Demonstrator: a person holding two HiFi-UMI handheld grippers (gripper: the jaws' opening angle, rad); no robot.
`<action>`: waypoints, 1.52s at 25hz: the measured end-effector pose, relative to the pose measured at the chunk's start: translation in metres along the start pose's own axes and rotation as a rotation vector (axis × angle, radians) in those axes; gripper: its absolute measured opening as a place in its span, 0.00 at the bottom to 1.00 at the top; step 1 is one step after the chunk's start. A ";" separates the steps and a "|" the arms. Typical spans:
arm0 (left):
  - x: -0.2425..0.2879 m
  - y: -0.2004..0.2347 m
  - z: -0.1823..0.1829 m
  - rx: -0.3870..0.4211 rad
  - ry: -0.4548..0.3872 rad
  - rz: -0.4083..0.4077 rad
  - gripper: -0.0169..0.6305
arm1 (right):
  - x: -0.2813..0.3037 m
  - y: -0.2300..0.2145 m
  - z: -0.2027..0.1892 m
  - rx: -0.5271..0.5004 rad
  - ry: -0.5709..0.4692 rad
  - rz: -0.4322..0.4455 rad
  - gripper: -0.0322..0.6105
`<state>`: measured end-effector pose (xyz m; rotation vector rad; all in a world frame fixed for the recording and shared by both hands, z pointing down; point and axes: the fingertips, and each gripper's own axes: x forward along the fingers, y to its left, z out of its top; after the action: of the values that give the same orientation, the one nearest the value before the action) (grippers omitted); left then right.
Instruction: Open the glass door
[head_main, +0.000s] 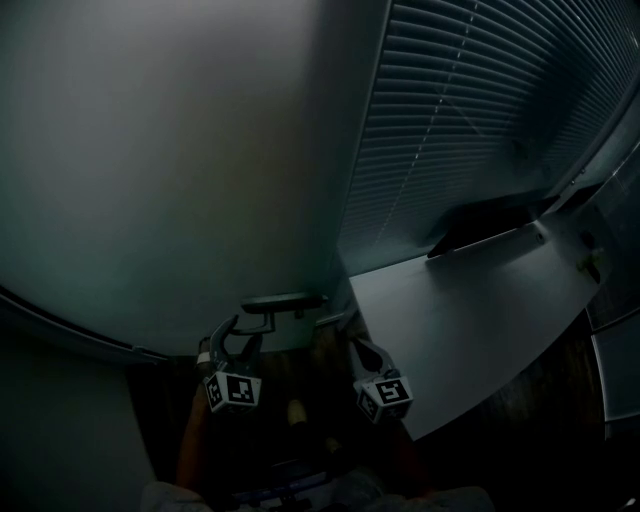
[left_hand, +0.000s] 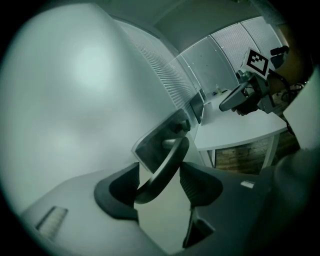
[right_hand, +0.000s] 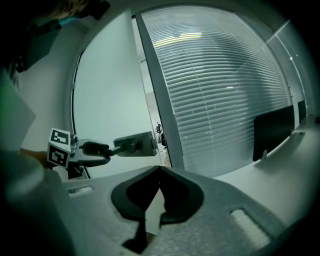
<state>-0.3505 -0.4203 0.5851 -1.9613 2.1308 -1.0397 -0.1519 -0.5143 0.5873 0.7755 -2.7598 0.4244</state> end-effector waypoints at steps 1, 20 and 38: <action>0.000 0.000 0.000 0.001 -0.002 0.001 0.43 | 0.000 -0.001 -0.001 -0.001 0.000 -0.001 0.05; -0.004 -0.004 0.004 0.056 0.018 0.012 0.38 | -0.018 0.003 0.008 -0.009 -0.042 -0.041 0.05; -0.017 -0.017 -0.004 0.084 0.066 -0.003 0.36 | -0.043 0.012 -0.016 0.016 -0.075 -0.082 0.05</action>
<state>-0.3342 -0.4025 0.5905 -1.9193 2.0795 -1.1901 -0.1206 -0.4794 0.5861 0.9229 -2.7850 0.4093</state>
